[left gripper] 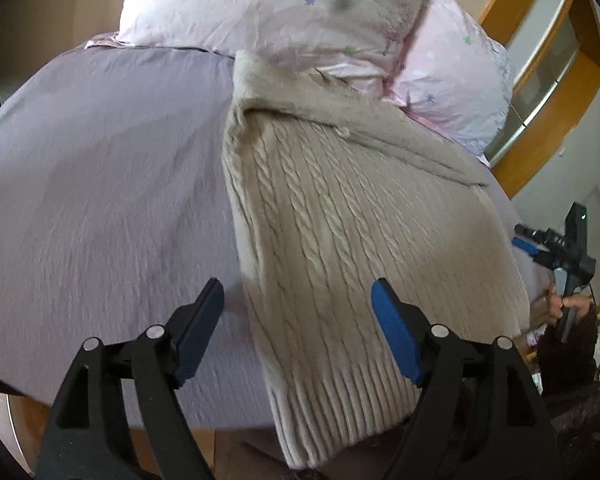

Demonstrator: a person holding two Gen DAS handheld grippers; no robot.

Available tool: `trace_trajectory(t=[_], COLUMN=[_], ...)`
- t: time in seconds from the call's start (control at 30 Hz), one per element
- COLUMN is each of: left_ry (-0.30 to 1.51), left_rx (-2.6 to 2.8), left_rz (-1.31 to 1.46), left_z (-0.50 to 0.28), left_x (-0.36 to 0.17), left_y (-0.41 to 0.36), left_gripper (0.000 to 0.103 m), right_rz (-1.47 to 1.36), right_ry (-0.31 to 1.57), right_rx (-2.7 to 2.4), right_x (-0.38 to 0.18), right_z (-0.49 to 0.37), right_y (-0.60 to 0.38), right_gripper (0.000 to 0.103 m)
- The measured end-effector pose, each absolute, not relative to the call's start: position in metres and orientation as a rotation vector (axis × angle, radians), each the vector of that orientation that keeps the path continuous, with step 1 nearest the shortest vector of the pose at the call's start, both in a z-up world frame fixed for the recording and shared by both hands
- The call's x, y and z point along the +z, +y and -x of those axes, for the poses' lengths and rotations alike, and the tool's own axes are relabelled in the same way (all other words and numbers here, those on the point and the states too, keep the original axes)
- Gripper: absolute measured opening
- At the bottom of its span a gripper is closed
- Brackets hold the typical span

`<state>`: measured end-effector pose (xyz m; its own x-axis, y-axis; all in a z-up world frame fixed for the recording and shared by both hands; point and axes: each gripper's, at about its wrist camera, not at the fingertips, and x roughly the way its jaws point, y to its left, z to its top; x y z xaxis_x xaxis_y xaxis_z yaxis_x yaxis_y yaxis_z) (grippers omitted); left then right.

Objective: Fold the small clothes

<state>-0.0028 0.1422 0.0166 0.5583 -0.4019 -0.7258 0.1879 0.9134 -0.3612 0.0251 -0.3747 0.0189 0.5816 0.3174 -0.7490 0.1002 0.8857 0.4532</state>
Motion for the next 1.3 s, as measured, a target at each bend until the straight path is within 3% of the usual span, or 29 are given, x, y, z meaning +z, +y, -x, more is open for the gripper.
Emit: trace_trajectory(t=[0.1,0.13,0.27,0.3,0.33,0.37,0.5,0.6,0.73,0.9,1.03,1.07,1.1,1.13,1.17,1.2,1.23,1.3], left_ry=[0.917,0.918,0.935,0.942,0.95,0.967,0.969,0.951,0.817,0.685,0.672,0.705,0.751,0.789,0.814,0.8,0.771,0.746], left_rx=[-0.368,-0.369,-0.351,-0.344,-0.342,-0.354,-0.38,-0.455,-0.561,-0.559,-0.408,-0.378,-0.361,-0.355,-0.362,-0.362,-0.347,-0.331], left_rz=[0.257,0.253,0.217,0.214,0.216,0.233,0.244,0.324,0.467,0.583,0.603,0.598,0.614,0.639,0.672,0.663,0.627,0.599], left_z=[0.015,0.019,0.036,0.037,0.038,0.037,0.032,0.023,-0.009,-0.107,-0.213,-0.235,-0.25,-0.259,-0.264,-0.261,-0.253,-0.239], left_x=[0.016,0.016,0.015,0.014,0.013,0.01,0.011,0.017,0.048,0.083,0.072,0.063,0.054,0.046,0.039,0.039,0.042,0.046], left_y=[0.139,0.138,0.128,0.127,0.127,0.127,0.126,0.132,0.154,0.167,0.153,0.15,0.148,0.148,0.149,0.149,0.151,0.157], left_gripper=[0.073,0.071,0.043,0.028,0.019,0.011,0.009,0.009,0.009,0.009,0.009,0.009,0.01,0.011,0.012,0.016,0.023,0.065], right_rz=[-0.514,-0.537,-0.607,-0.615,-0.628,-0.647,-0.701,-0.753,-0.787,-0.823,-0.898,-0.898,-0.893,-0.9,-0.929,-0.954,-0.973,-0.964], right_ry=[0.943,0.944,0.942,0.941,0.949,0.964,0.924,0.792,0.642,0.521,0.597,0.642,0.679,0.711,0.709,0.691,0.655,0.582], right_rx=[0.19,0.239,0.422,0.446,0.476,0.504,0.571,0.64,0.685,0.616,0.314,0.236,0.187,0.138,0.134,0.147,0.167,0.195], right_x=[0.011,0.01,-0.004,-0.007,-0.011,-0.015,-0.015,0.007,0.041,0.071,0.041,0.028,0.019,0.008,0.004,0.002,0.002,0.008], right_z=[0.002,0.012,0.038,0.042,0.045,0.046,0.042,0.032,0.002,-0.087,-0.188,-0.208,-0.221,-0.232,-0.234,-0.232,-0.228,-0.218], right_y=[-0.373,-0.37,-0.355,-0.354,-0.352,-0.351,-0.348,-0.354,-0.365,-0.38,-0.384,-0.382,-0.381,-0.38,-0.382,-0.384,-0.386,-0.394], right_gripper=[0.053,0.045,0.035,0.029,0.017,0.014,0.011,0.009,0.009,0.009,0.01,0.012,0.021,0.042,0.057,0.083,0.094,0.095])
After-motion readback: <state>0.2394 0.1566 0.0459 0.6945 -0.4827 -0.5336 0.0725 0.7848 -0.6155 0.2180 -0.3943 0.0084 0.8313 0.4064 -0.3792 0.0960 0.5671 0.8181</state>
